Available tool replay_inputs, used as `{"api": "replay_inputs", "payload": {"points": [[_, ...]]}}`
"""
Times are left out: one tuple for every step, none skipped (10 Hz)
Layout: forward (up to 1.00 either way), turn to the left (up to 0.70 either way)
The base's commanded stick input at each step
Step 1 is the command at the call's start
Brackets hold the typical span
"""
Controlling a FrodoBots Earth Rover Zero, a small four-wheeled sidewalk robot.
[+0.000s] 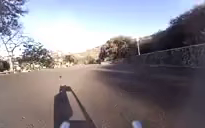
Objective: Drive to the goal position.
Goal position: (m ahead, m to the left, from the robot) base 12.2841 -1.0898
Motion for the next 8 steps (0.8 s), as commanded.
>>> {"api": "replay_inputs", "payload": {"points": [[0.5, 0.0], [0.5, 0.0], [0.5, 0.0], [0.5, 0.0], [0.5, 0.0], [0.5, 0.0], [0.5, 0.0], [0.5, 0.0]]}}
